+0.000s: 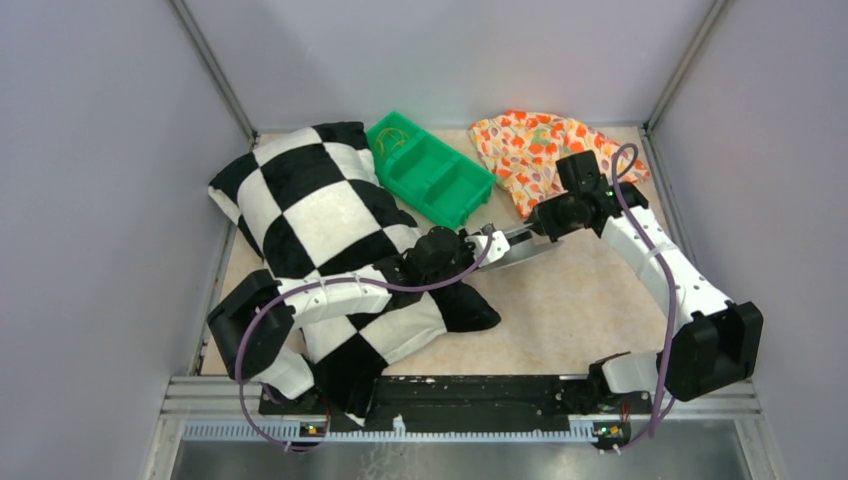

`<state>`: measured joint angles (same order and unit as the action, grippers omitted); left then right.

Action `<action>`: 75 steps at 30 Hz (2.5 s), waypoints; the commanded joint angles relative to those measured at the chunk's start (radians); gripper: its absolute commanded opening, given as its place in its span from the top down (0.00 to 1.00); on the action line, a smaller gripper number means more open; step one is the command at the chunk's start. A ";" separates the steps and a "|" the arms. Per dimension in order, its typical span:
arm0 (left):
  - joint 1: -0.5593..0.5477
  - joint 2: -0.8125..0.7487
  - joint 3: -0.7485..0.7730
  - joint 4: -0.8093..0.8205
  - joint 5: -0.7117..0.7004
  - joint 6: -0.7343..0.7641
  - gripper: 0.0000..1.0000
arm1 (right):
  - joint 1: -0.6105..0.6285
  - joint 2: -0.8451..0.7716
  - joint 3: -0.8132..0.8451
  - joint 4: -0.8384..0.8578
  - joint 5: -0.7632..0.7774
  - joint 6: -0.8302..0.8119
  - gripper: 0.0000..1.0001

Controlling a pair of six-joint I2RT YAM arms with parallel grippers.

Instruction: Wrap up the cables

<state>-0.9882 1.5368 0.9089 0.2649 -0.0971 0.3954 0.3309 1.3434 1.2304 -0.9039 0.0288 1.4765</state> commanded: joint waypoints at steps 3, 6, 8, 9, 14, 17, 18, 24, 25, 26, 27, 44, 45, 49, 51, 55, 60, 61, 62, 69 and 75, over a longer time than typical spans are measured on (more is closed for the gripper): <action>0.008 -0.014 0.030 0.060 -0.048 0.002 0.91 | 0.002 -0.015 -0.014 -0.028 -0.070 -0.034 1.00; 0.008 -0.025 0.025 0.059 -0.023 0.004 0.85 | 0.002 -0.011 -0.023 -0.003 -0.101 -0.032 1.00; 0.008 -0.030 0.021 0.062 -0.012 0.004 0.84 | 0.002 -0.004 -0.024 0.009 -0.123 -0.034 1.00; 0.008 -0.032 0.020 0.061 -0.014 0.004 0.84 | 0.002 0.001 -0.023 0.009 -0.128 -0.033 1.00; 0.008 -0.046 0.014 0.062 -0.040 0.003 0.74 | 0.002 0.001 -0.029 0.003 -0.114 -0.031 1.00; 0.008 -0.052 0.006 0.070 -0.059 0.013 0.71 | 0.002 0.002 -0.035 0.012 -0.120 -0.030 1.00; 0.008 -0.052 0.005 0.076 -0.064 0.018 0.70 | 0.003 0.002 -0.035 0.012 -0.122 -0.029 1.00; 0.008 -0.043 -0.004 0.113 -0.095 0.054 0.64 | 0.002 0.003 -0.034 0.020 -0.129 -0.033 1.00; 0.009 -0.040 -0.004 0.121 -0.099 0.062 0.63 | 0.002 0.002 -0.034 0.020 -0.131 -0.032 1.00; 0.009 -0.038 -0.003 0.128 -0.102 0.071 0.62 | 0.002 0.001 -0.035 0.020 -0.132 -0.033 1.00; 0.012 -0.036 -0.002 0.130 -0.100 0.081 0.60 | 0.003 0.001 -0.035 0.023 -0.133 -0.034 1.00; 0.031 -0.095 0.136 -0.175 0.141 0.125 0.51 | -0.125 -0.003 -0.083 0.020 -0.282 -0.081 1.00; 0.031 -0.105 0.140 -0.185 0.166 0.127 0.51 | -0.128 0.003 -0.083 0.020 -0.294 -0.088 1.00; 0.030 -0.125 0.166 -0.237 0.272 0.135 0.46 | -0.128 0.023 -0.085 0.028 -0.317 -0.095 1.00; 0.030 -0.129 0.189 -0.284 0.315 0.127 0.44 | -0.128 0.030 -0.087 0.032 -0.318 -0.096 1.00; 0.031 -0.147 0.229 -0.339 0.395 0.095 0.40 | -0.128 0.038 -0.103 0.058 -0.317 -0.089 1.00; 0.036 -0.154 0.232 -0.371 0.372 0.055 0.38 | -0.128 0.052 -0.103 0.061 -0.319 -0.091 1.00; 0.039 -0.156 0.226 -0.371 0.339 0.051 0.37 | -0.128 0.052 -0.103 0.063 -0.320 -0.091 1.00; 0.043 -0.158 0.215 -0.365 0.299 0.044 0.35 | -0.128 0.051 -0.101 0.063 -0.319 -0.091 1.00; 0.121 -0.176 0.106 -0.272 0.175 -0.076 0.32 | -0.128 0.053 -0.109 0.074 -0.325 -0.094 1.00; 0.181 -0.250 -0.024 -0.100 0.243 -0.134 0.26 | -0.129 0.041 -0.124 0.088 -0.327 -0.096 1.00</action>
<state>-0.8223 1.3682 0.9474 -0.0010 0.1173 0.3233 0.1997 1.3777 1.1366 -0.7811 -0.3191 1.3972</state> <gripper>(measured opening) 0.721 0.021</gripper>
